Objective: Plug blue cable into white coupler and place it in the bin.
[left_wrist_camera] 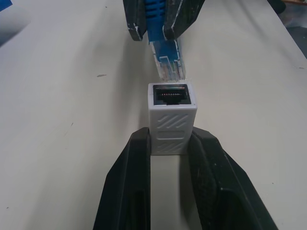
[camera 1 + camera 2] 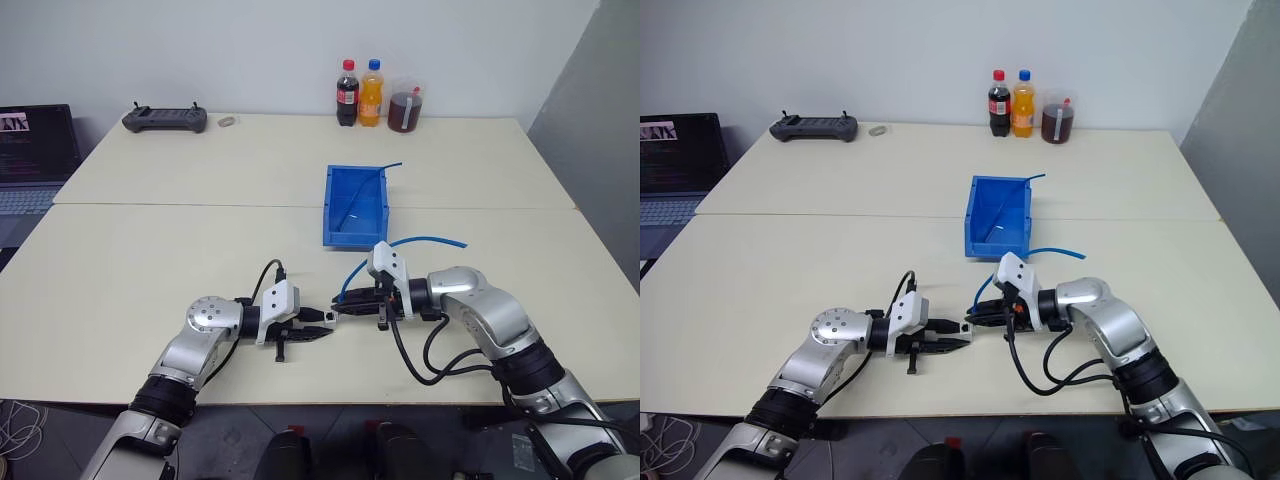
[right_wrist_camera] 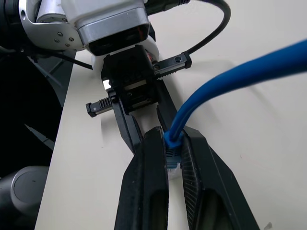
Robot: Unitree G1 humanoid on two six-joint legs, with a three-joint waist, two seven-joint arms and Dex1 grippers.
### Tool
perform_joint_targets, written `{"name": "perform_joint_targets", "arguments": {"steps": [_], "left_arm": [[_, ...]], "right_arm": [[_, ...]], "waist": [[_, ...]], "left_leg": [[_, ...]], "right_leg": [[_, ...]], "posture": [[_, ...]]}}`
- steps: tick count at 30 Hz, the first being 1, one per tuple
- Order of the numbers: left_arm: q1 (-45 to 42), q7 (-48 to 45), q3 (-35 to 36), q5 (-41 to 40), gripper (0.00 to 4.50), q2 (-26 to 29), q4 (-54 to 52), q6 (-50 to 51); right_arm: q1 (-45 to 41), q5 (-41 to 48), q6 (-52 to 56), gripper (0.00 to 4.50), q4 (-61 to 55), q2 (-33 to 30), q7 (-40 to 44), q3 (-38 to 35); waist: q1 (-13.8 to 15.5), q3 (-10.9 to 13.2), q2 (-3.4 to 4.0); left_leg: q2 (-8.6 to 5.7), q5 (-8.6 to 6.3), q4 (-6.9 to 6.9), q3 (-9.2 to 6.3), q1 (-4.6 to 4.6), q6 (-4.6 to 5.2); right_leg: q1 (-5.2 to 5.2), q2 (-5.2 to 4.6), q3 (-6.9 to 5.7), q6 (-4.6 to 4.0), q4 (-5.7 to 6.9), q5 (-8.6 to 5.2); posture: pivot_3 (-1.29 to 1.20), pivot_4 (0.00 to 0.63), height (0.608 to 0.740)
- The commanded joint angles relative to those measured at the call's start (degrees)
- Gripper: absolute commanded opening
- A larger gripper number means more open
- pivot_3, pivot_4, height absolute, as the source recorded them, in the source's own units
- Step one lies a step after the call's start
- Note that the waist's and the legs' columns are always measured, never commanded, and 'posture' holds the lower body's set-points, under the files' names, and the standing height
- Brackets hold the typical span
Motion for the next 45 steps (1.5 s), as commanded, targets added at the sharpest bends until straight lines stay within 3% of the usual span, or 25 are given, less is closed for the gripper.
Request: {"name": "perform_joint_targets", "arguments": {"steps": [1, 15, 31, 45], "left_arm": [[1.21, -0.44, -0.19, 1.22, 0.78, 1.32, 0.25, 0.36], [1.37, -0.4, -0.29, 1.3, 0.78, 1.46, -0.32, 0.52], [2.28, 0.08, -0.2, 1.31, 0.78, 1.66, -1.77, 0.98], [2.71, 0.25, -0.19, 1.21, 0.78, 1.84, -2.53, 1.27]], "right_arm": [[-1.52, 2.49, 1.43, 0.11, -3.3, 0.04, 0.85, -1.81], [0.59, -1.37, -3.12, 0.11, 0.62, 2.51, -1.23, 1.32], [0.73, -3.91, -6.96, 0.11, 2.82, 0.26, 0.72, 1.87], [1.17, -9.46, -16.78, 0.11, 4.27, 1.99, -1.85, 4.17]], "waist": [[0.04, 0.0, 0.0], [0.04, 0.0, 0.0], [0.04, 0.0, 0.0], [-0.03, -0.01, 0.0]], "left_leg": [[0.0, 0.0, 0.0, -0.01, -0.01, 0.0], [-0.01, 0.0, 0.0, 0.0, -0.01, 0.0], [-0.01, 0.0, 0.0, 0.0, 0.0, 0.0], [0.01, 0.0, 0.01, 0.01, 0.05, 0.0]], "right_leg": [[0.0, 0.0, -0.01, 0.0, 0.0, 0.0], [0.0, -0.01, -0.01, 0.0, 0.0, 0.0], [0.0, -0.01, 0.0, 0.0, 0.0, 0.0], [0.01, 0.0, 0.0, 0.0, 0.06, 0.0]], "posture": [[0.0, 0.15, 0.74], [0.0, 0.15, 0.74], [0.0, 0.15, 0.74], [0.0, 0.15, 0.74]]}}
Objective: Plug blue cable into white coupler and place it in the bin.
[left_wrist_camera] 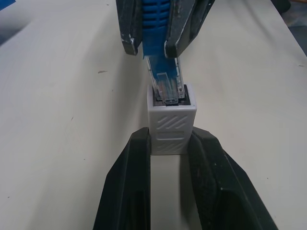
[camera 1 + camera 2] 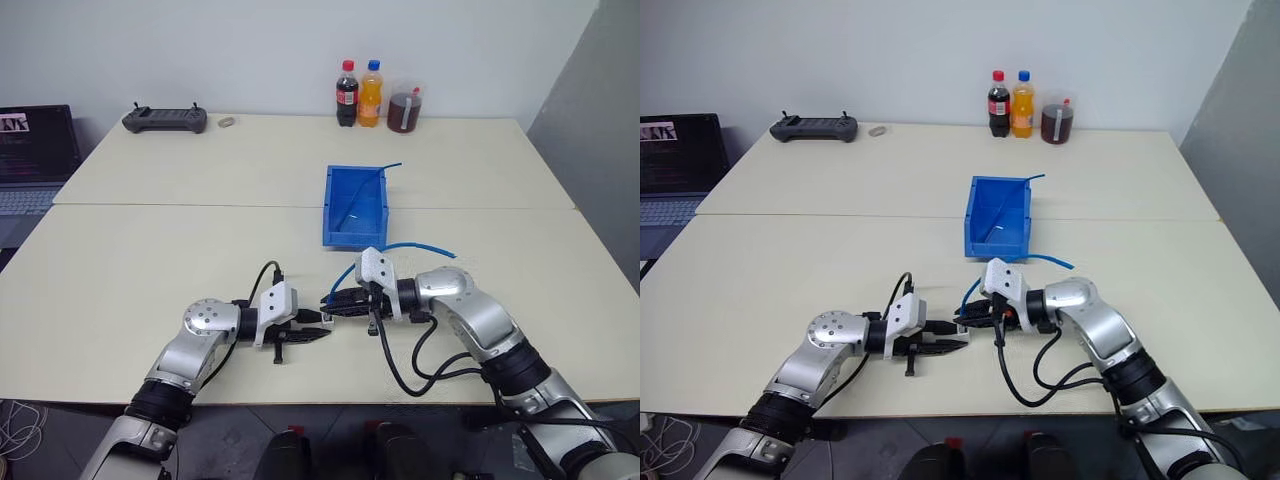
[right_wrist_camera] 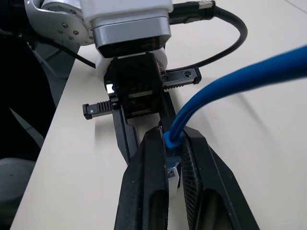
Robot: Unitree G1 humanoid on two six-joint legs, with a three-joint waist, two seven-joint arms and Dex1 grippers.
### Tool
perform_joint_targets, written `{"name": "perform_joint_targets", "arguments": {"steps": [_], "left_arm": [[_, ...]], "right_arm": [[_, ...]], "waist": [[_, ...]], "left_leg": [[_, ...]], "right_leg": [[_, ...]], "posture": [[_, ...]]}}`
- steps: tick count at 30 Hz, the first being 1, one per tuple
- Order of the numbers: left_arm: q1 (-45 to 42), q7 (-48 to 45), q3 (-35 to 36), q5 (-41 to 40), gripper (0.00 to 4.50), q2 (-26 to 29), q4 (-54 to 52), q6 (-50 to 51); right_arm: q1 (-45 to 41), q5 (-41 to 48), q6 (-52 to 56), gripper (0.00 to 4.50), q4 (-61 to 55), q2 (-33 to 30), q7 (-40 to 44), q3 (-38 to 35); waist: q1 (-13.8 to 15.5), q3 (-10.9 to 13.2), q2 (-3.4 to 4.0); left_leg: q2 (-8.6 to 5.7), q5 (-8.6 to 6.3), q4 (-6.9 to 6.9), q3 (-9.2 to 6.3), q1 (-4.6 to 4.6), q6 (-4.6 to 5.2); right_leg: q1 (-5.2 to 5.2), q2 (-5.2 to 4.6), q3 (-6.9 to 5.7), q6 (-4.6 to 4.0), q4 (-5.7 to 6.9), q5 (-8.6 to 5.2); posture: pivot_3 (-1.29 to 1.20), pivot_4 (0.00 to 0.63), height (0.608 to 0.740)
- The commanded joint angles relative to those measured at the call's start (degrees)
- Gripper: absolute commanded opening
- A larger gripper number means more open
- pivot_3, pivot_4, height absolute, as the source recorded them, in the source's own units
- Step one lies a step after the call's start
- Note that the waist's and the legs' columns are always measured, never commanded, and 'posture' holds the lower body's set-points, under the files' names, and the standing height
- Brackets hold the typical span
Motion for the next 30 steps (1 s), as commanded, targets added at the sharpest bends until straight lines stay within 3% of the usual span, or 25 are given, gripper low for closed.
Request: {"name": "perform_joint_targets", "arguments": {"steps": [1, 19, 30], "left_arm": [[1.29, -0.72, -0.67, 1.16, 0.78, 1.23, -0.68, 0.35], [0.54, -0.85, -0.68, 1.18, 0.78, 1.45, 0.02, -0.06], [0.91, -0.99, -1.01, 1.34, 0.78, 1.49, -0.38, -0.27]], "right_arm": [[0.46, -2.78, -2.49, 0.11, 1.01, 0.21, -2.22, -0.19], [-2.08, -2.42, -2.46, 0.11, 5.53, -3.99, 2.03, -2.06], [-2.92, -0.27, 5.38, 0.11, 8.28, -1.31, -3.3, -5.1]], "waist": [[0.0, 0.0, 0.0], [0.06, 0.0, 0.0], [0.04, 0.0, 0.0]], "left_leg": [[0.0, 0.0, 0.0, 0.0, 0.0, 0.0], [-0.02, 0.01, 0.06, 0.0, 0.03, 0.0], [-0.01, 0.01, 0.09, 0.01, 0.06, 0.0]], "right_leg": [[0.0, 0.0, 0.0, 0.0, 0.02, 0.0], [0.0, 0.0, 0.01, -0.01, 0.13, 0.0], [0.0, -0.01, 0.03, -0.01, 0.22, 0.0]], "posture": [[0.0, 0.15, 0.74], [0.0, 0.15, 0.74], [0.0, 0.15, 0.74]]}}
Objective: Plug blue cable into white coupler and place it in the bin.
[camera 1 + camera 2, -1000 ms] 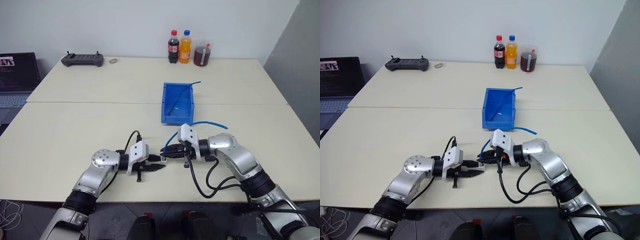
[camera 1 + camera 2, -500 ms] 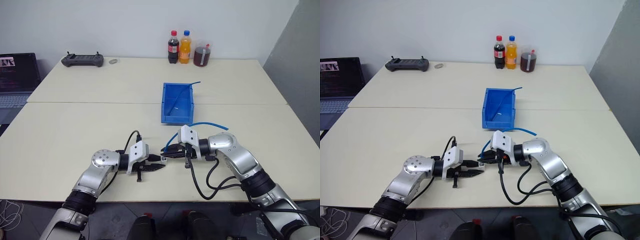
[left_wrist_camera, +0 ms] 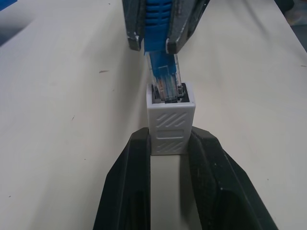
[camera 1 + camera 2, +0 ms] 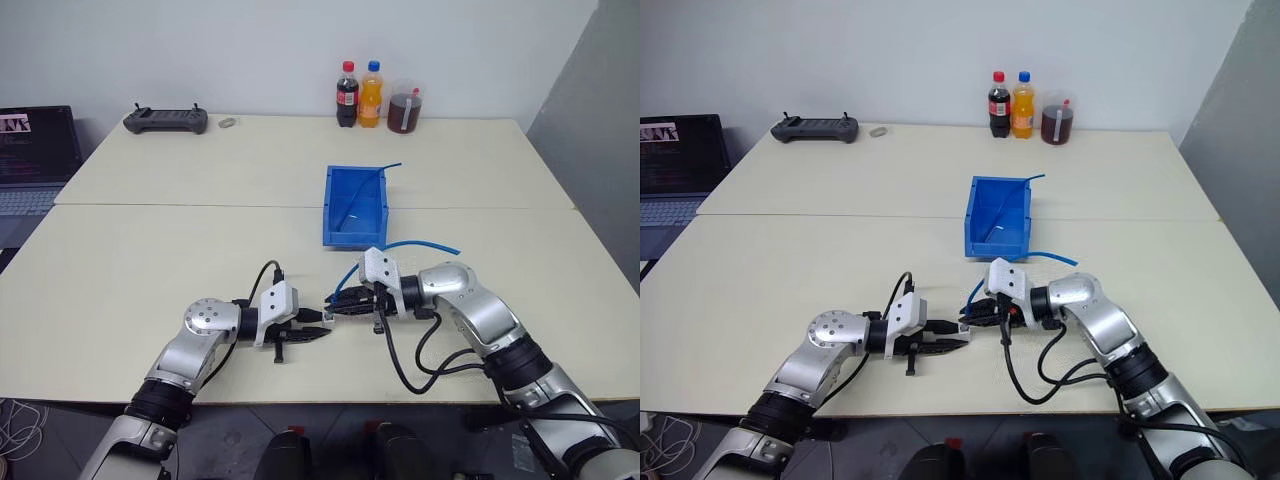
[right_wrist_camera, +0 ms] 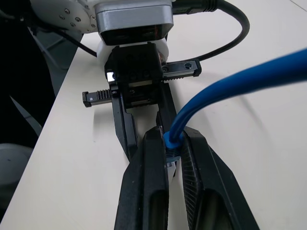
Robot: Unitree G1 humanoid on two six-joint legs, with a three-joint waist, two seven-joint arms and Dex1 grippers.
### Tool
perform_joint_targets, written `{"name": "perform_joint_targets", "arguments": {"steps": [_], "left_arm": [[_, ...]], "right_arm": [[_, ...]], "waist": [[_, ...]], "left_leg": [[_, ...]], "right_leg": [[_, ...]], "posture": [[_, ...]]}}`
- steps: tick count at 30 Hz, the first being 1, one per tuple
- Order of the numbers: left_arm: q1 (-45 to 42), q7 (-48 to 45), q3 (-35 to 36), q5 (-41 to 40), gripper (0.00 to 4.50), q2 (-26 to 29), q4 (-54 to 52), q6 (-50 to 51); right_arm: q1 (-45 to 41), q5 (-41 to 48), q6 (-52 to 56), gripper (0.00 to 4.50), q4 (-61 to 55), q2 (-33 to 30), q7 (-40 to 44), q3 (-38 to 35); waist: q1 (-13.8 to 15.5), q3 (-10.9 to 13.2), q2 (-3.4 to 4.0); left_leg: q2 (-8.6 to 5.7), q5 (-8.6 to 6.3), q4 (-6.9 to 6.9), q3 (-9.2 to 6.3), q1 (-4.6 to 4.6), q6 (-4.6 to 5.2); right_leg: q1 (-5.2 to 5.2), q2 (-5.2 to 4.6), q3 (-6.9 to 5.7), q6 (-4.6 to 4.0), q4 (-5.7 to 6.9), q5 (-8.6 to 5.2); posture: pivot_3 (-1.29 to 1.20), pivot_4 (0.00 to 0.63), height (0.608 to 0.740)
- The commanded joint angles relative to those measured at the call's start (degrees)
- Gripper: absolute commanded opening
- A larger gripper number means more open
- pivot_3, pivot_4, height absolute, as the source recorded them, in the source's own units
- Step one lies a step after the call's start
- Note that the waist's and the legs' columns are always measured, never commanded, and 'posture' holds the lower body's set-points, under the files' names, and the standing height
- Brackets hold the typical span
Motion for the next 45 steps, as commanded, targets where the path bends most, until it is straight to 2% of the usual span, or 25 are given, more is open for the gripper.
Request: {"name": "perform_joint_targets", "arguments": {"steps": [1, 10, 16, 24, 32, 36, 40, 45], "left_arm": [[1.06, -1.5, -0.82, 1.24, 0.78, 1.4, -0.31, -0.52], [0.69, -1.72, -0.8, 1.32, 0.78, 1.25, 0.25, -0.78], [0.62, -1.67, -0.86, 1.37, 0.78, 1.32, 0.3, -0.86], [0.58, -1.91, -0.79, 1.31, 0.78, 1.56, 0.45, -0.98], [0.65, -1.89, -0.86, 1.34, 0.78, 1.65, 0.23, -1.0], [1.28, -1.98, -0.76, 1.28, 0.78, 2.02, -0.21, -1.09], [1.62, -2.21, -0.71, 1.22, 0.78, 2.31, -0.34, -1.36], [0.74, -2.47, -0.99, 1.42, 0.78, 1.83, 0.62, -1.68]], "right_arm": [[-0.88, -1.13, 5.46, 0.11, 3.94, -0.42, -5.95, -4.74], [0.63, -1.12, 7.82, 0.11, 1.99, -0.84, -6.32, -4.25], [3.9, -3.63, -4.01, 0.11, -0.7, -3.11, -3.06, -1.98], [4.0, -5.97, -3.75, 0.11, 1.73, -0.78, -8.36, -1.26], [4.73, -6.94, -4.57, 0.11, 0.4, -0.65, -7.43, 1.03], [4.2, -1.45, -0.44, 0.11, -4.73, -0.58, -4.98, -2.03], [1.74, 6.62, 9.89, 0.11, -11.54, -0.88, -4.67, -6.71], [0.88, 5.99, 10.93, 0.11, -12.71, -1.01, -5.54, -6.64]], "waist": [[0.0, 0.0, 0.0], [-0.02, -0.01, 0.0], [0.05, -0.01, 0.0], [0.02, -0.02, -0.02], [-0.15, -0.09, -0.01], [-0.16, -0.09, -0.01], [-0.06, -0.07, 0.01], [0.02, -0.08, 0.0]], "left_leg": [[0.0, 0.0, 0.02, -0.01, 0.0, 0.0], [0.0, 0.0, 0.03, 0.0, 0.04, 0.0], [-0.02, 0.0, 0.02, -0.02, 0.02, 0.0], [-0.01, 0.0, 0.02, 0.0, 0.04, 0.0], [0.03, 0.0, 0.01, 0.02, 0.17, 0.0], [0.04, 0.0, 0.01, 0.03, 0.17, 0.0], [0.03, 0.0, 0.01, 0.0, 0.06, 0.0], [0.0, 0.0, -0.01, -0.01, -0.01, 0.0]], "right_leg": [[0.0, 0.0, -0.01, 0.0, 0.04, 0.0], [0.0, 0.0, -0.01, -0.01, 0.12, -0.01], [0.0, 0.0, -0.02, 0.0, 0.08, -0.01], [0.0, 0.01, 0.0, 0.0, 0.09, -0.01], [0.04, 0.06, 0.03, -0.01, 0.19, -0.02], [0.04, 0.07, 0.04, -0.02, 0.19, -0.02], [-0.02, 0.05, 0.02, -0.05, 0.18, -0.04], [-0.05, -0.01, -0.01, -0.06, 0.09, -0.04]], "posture": [[0.0, 0.15, 0.74], [0.0, 0.15, 0.74], [0.0, 0.15, 0.74], [0.0, 0.15, 0.74], [0.0, 0.15, 0.74], [0.0, 0.15, 0.74], [0.0, 0.15, 0.74], [0.0, 0.15, 0.74]]}}
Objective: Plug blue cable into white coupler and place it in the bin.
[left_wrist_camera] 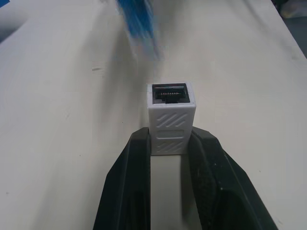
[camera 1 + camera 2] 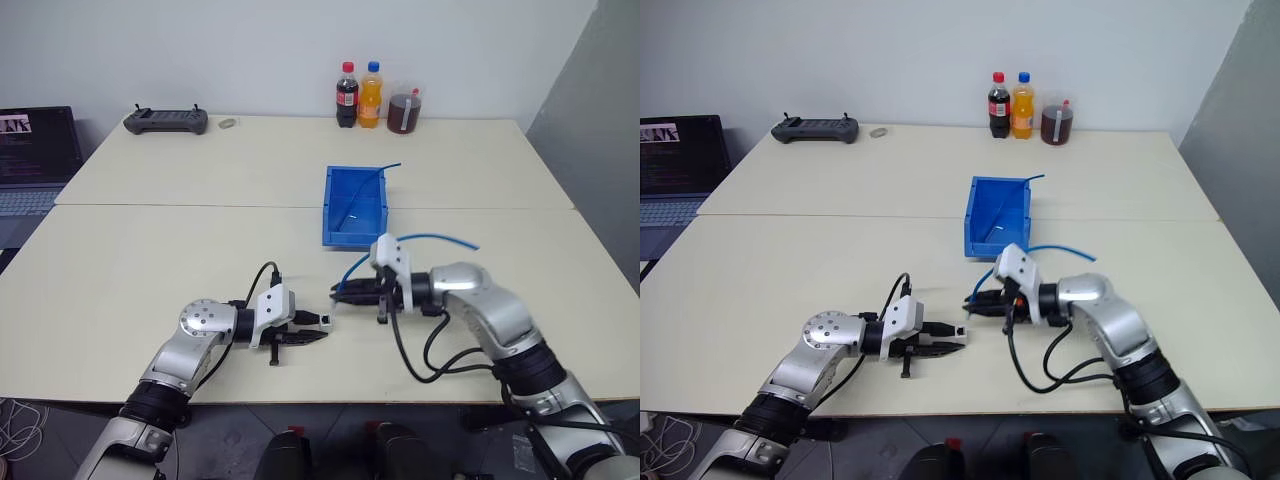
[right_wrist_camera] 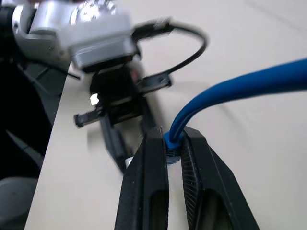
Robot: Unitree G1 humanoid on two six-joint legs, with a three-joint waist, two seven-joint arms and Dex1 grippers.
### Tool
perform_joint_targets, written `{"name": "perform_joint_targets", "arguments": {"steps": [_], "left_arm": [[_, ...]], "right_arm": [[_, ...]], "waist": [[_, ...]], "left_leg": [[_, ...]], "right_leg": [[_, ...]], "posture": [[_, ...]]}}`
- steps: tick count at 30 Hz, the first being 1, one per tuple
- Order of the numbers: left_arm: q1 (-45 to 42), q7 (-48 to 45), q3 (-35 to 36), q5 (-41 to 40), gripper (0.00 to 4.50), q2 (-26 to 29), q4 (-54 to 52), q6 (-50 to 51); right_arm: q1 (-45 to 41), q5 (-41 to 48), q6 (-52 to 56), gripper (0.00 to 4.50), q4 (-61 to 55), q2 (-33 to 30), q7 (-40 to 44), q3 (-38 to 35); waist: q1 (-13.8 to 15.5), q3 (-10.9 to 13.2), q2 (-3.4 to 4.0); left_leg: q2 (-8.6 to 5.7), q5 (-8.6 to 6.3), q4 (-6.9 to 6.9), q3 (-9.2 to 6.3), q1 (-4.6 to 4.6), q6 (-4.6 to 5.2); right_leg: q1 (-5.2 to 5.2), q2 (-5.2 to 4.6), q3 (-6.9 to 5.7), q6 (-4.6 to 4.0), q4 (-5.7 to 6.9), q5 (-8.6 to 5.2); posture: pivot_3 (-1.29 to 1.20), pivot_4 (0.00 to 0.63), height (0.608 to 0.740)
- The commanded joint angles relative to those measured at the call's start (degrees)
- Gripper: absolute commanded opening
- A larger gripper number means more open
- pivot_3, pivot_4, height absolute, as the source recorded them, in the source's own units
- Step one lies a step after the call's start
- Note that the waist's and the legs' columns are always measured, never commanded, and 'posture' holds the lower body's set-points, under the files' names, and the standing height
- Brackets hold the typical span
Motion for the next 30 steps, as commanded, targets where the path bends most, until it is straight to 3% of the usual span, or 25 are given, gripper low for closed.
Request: {"name": "perform_joint_targets", "arguments": {"steps": [1, 30], "left_arm": [[-0.01, -1.05, -1.08, 1.36, 0.78, 0.44, 0.98, 0.04], [0.67, -1.4, -0.68, 1.32, 0.78, 0.87, -0.04, 0.78]], "right_arm": [[-0.04, -0.51, -1.13, 0.11, -1.7, 0.71, -0.81, 0.62], [5.02, -0.56, -0.21, 0.11, -1.83, 3.49, -3.62, 2.46]], "waist": [[0.03, 0.0, -0.01], [0.04, 0.0, -0.01]], "left_leg": [[0.0, 0.0, -0.01, -0.02, 0.0, 0.0], [-0.02, 0.0, -0.01, -0.02, -0.03, 0.0]], "right_leg": [[0.01, 0.0, -0.02, 0.0, -0.01, 0.0], [0.01, 0.02, -0.02, 0.0, -0.05, -0.01]], "posture": [[0.0, 0.15, 0.74], [0.0, 0.15, 0.74]]}}
